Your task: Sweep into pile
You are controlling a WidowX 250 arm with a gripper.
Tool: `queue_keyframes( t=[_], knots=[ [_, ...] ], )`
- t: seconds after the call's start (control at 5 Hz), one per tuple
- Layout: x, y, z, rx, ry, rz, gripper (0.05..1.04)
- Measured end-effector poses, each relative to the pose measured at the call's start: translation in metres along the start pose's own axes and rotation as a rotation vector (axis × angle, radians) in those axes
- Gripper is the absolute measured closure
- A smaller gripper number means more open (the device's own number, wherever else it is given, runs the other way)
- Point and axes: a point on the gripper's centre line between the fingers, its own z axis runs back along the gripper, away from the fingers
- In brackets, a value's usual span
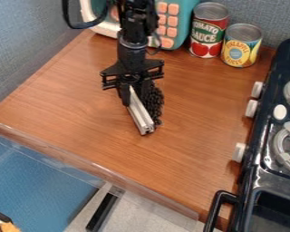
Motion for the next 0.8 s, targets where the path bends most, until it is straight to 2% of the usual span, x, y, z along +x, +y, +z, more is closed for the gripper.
queue_keyframes(
  t=[0.6,0.8],
  knots=[
    [0.005,-0.02,-0.001,-0.005,0.009,0.022,0.75],
    [0.002,-0.02,0.001,-0.006,0.031,0.03,0.75]
  ],
)
